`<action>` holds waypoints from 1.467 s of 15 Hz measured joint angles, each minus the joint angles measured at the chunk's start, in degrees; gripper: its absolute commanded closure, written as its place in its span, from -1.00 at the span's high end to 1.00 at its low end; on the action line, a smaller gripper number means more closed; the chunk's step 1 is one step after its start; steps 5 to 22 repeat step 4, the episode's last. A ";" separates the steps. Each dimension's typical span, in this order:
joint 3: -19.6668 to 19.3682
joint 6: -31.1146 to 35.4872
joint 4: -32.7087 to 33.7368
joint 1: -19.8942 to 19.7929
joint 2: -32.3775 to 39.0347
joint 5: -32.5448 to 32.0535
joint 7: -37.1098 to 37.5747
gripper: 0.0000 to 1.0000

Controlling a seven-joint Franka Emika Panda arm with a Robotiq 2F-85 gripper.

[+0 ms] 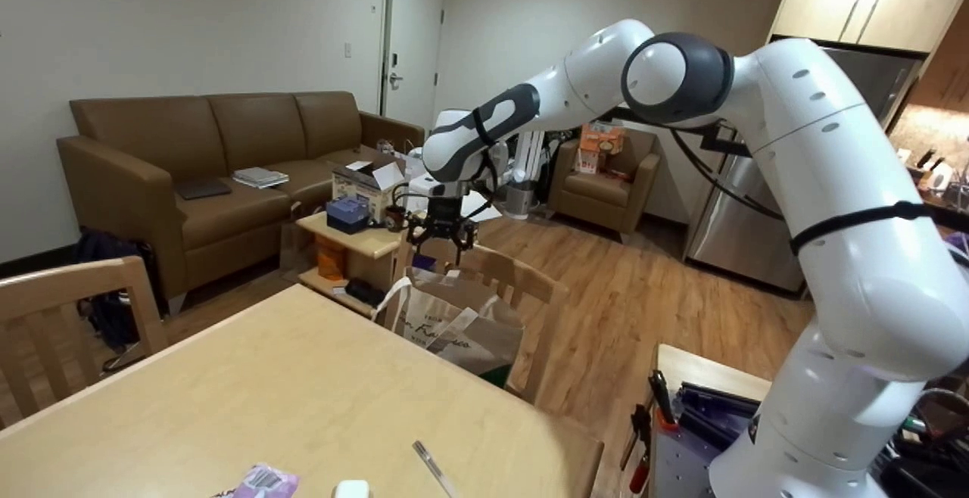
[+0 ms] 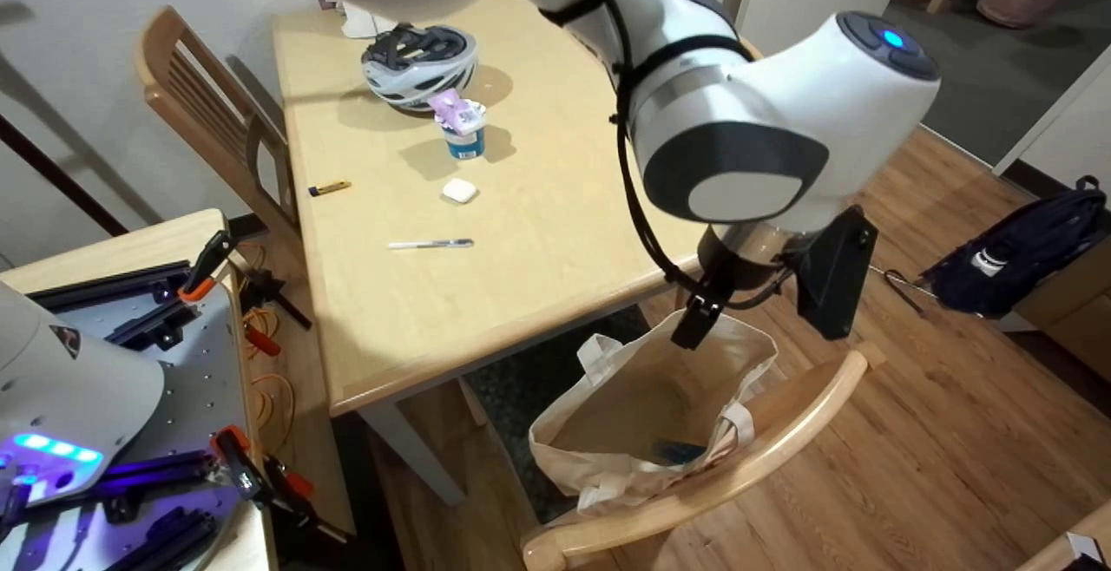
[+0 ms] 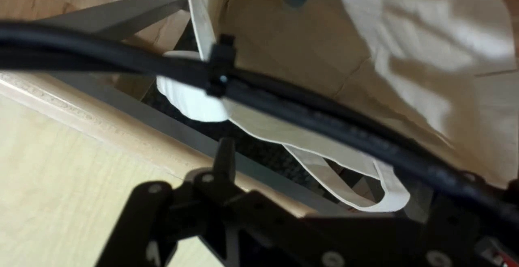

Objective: Put the blue tube in the bag

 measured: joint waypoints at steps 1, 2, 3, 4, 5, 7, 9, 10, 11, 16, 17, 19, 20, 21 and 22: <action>-2.27 -1.25 0.66 2.92 -0.37 -1.54 1.32 1.00; -3.99 -1.98 1.15 5.23 -0.51 -2.53 2.43 1.00; -4.89 -2.31 1.41 6.57 -0.51 -2.93 3.05 1.00; -5.29 -2.42 1.44 7.16 -0.51 -3.19 3.33 1.00; -5.29 -2.42 1.44 7.16 -0.51 -3.19 3.33 1.00; -5.29 -2.42 1.44 7.16 -0.51 -3.19 3.33 1.00; -5.29 -2.42 1.44 7.16 -0.51 -3.19 3.33 1.00; -5.29 -2.42 1.44 7.16 -0.51 -3.19 3.33 1.00; -5.29 -2.42 1.44 7.16 -0.51 -3.19 3.33 1.00; -5.29 -2.42 1.44 7.16 -0.51 -3.19 3.33 1.00; -5.29 -2.42 1.44 7.16 -0.51 -3.19 3.33 1.00; -5.29 -2.42 1.44 7.16 -0.51 -3.19 3.33 1.00; -5.29 -2.42 1.44 7.16 -0.51 -3.19 3.33 1.00; -5.29 -2.42 1.44 7.16 -0.51 -3.19 3.33 1.00; -5.29 -2.42 1.44 7.16 -0.51 -3.19 3.33 1.00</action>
